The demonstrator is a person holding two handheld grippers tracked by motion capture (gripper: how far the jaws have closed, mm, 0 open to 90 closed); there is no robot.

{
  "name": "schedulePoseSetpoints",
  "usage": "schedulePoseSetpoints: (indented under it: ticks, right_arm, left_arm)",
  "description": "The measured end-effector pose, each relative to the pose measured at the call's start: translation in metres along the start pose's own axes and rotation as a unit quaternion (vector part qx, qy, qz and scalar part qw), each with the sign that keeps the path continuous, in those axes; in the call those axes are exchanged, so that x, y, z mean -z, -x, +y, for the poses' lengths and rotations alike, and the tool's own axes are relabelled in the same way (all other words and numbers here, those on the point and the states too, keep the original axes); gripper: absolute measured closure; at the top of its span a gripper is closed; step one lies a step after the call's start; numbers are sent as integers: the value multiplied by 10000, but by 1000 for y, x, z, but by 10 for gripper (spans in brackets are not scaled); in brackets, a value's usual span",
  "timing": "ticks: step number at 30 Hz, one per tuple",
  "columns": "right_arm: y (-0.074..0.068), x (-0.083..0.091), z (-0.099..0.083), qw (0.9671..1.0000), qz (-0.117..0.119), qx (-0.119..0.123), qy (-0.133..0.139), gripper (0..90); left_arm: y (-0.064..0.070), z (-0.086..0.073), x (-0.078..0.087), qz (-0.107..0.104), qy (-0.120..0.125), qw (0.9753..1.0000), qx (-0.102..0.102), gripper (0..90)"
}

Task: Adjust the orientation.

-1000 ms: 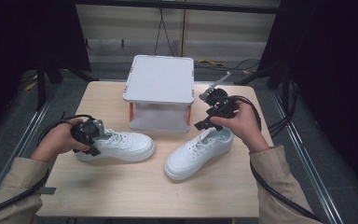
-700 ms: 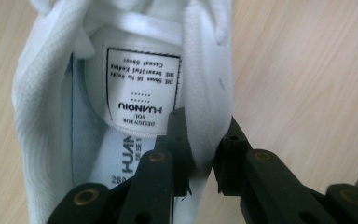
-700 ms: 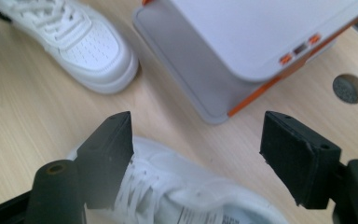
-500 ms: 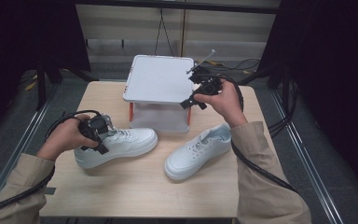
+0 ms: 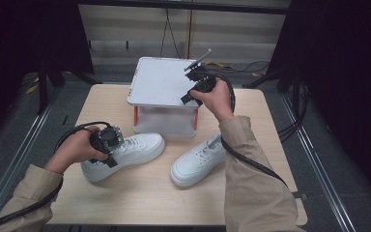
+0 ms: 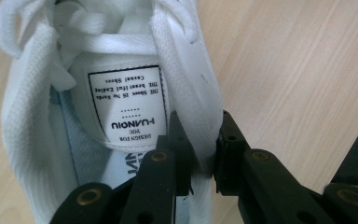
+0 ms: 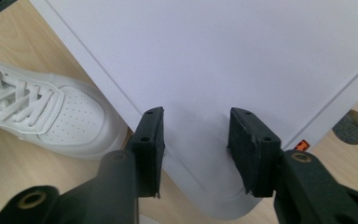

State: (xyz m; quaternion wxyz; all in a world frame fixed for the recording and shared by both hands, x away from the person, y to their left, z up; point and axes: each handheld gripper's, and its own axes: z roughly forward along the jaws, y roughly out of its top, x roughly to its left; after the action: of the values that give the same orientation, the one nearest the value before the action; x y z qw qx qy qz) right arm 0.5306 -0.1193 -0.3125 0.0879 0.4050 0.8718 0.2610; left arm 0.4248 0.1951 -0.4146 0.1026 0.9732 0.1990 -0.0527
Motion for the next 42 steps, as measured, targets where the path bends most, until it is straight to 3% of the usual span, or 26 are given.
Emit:
schedulePoseSetpoints:
  ticks: [4, 5, 7, 9, 12, 14, 16, 18, 22, 24, 25, 26, 28, 29, 30, 33, 34, 37, 38, 41, 42]
  right_arm:
    - [-2, 0, 3, 9999, 29, -32, -138, 668]
    - [-4, -1, 5, 9997, -163, 37, -190, 771]
    - [-4, -1, 5, 9994, -262, 69, -224, 771]
    - [-6, -2, 7, 9990, -343, 4, -272, 796]
    - [-6, -2, 8, 9989, -321, -120, -304, 893]
    - [-6, -3, 9, 9989, -291, -158, -317, 900]
    - [-7, -4, 10, 9988, -322, -146, -348, 900]
    - [-8, -4, 10, 9985, -363, -171, -370, 900]
    - [-7, -4, 10, 9986, -324, -222, -364, 900]
    - [-6, -4, 10, 9987, -304, -231, -350, 900]
    - [-6, -4, 10, 9987, -291, -237, -352, 900]
    - [-6, -4, 10, 9987, -283, -230, -345, 900]
    - [-6, -4, 10, 9987, -278, -246, -348, 900]
    - [-6, -4, 11, 9986, -272, -256, -374, 900]
    - [-6, -4, 11, 9986, -276, -237, -379, 900]
    - [-7, -4, 11, 9985, -321, -205, -401, 900]
    - [-7, -4, 11, 9985, -317, -197, -403, 900]
    - [-5, -4, 10, 9988, -270, -231, -343, 900]
    - [-3, -4, 8, 9989, -186, -342, -277, 900]
    - [-2, -3, 5, 9991, -121, -350, -197, 900]
    - [-1, -3, 5, 9991, -102, -373, -169, 900]
  left_arm:
    - [-2, -4, -3, 68, 91, 9998, -172, 713]
    - [-1, -6, -6, -122, 18, 9998, 171, 670]
    - [1, -6, -7, -131, -16, 9997, 214, 608]
    - [6, -4, -10, 56, -187, 9998, -40, 581]
    - [7, -4, -9, 115, -216, 9997, -35, 586]
    - [8, -4, -7, 181, -242, 9995, 54, 558]
    - [10, -5, -1, 381, -168, 9991, -43, 517]
    - [10, -7, 4, 608, -256, 9978, -72, 496]
    - [6, -15, 0, 529, -300, 9981, 36, 468]
    - [5, -17, -7, 545, -360, 9978, -121, 484]
    - [4, -18, -11, 431, -358, 9982, -200, 559]
    - [3, -19, -15, 235, -341, 9991, -77, 658]
    - [3, -18, -15, 297, -363, 9989, 15, 723]
    - [5, -14, -15, 275, -516, 9983, 60, 771]
    - [7, -12, -15, 366, -624, 9973, 84, 787]
    - [11, -9, -14, 393, -593, 9975, 54, 811]
    - [15, -7, -7, 423, -369, 9984, 107, 817]
    - [16, -3, -1, 450, -259, 9986, 123, 822]
    - [17, 0, 5, 547, -285, 9981, 64, 824]
    - [18, 5, 15, 641, -199, 9977, 64, 829]
    - [19, 7, 18, 636, -164, 9977, 136, 829]
